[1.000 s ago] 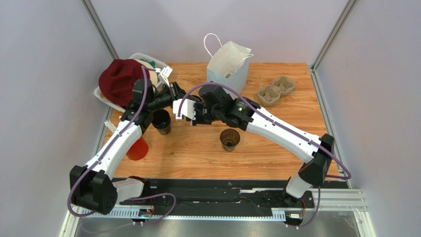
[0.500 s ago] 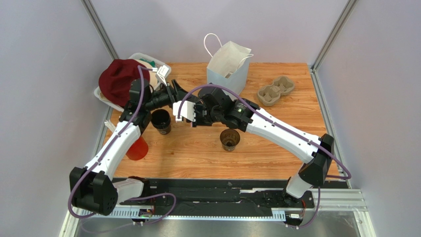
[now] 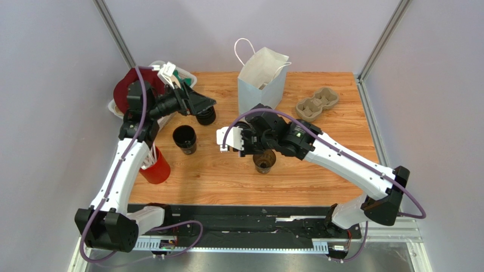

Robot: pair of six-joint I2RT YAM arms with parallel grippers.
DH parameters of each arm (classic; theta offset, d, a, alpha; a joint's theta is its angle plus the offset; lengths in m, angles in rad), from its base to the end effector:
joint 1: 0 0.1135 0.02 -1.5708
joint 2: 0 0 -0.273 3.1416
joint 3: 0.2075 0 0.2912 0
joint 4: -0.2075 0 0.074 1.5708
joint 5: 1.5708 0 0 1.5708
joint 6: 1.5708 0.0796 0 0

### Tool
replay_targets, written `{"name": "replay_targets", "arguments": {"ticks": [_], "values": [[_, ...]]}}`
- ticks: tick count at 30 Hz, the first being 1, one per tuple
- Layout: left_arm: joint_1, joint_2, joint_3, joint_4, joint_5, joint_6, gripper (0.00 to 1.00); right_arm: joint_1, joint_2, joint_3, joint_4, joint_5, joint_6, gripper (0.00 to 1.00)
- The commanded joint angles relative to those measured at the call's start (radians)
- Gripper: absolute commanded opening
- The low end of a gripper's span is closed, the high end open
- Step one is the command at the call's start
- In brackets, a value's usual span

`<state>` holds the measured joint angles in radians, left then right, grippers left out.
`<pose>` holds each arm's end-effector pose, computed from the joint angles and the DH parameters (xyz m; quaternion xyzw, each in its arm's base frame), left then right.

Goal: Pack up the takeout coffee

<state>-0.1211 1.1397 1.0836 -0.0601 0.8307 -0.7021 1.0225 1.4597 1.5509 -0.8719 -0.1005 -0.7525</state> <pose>0.3112 -0.0971 0.3906 0.0613 0.7317 -0.5196 0.4369 0.1896 0.3258 0.3627 -0.7271 0.5670 0.0977 0.3746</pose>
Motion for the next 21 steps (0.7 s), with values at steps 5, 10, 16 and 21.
{"name": "replay_targets", "arguments": {"ticks": [5, 10, 16, 21], "values": [[0.063, -0.043, 0.148, -0.316, -0.002, 0.314, 0.96, -0.053, -0.038, 0.029, -0.279, -0.013, -0.007, 0.00], [0.115, -0.095, 0.082, -0.281, -0.051, 0.306, 0.96, -0.111, 0.028, 0.064, -0.352, -0.015, 0.033, 0.00], [0.147, -0.182, 0.033, -0.259, -0.070, 0.334, 0.96, -0.194, 0.099, 0.069, -0.394, -0.132, 0.059, 0.00], [0.150, -0.189, 0.003, -0.238, -0.068, 0.331, 0.96, -0.202, 0.168, 0.070, -0.409, -0.189, 0.065, 0.00]]}}
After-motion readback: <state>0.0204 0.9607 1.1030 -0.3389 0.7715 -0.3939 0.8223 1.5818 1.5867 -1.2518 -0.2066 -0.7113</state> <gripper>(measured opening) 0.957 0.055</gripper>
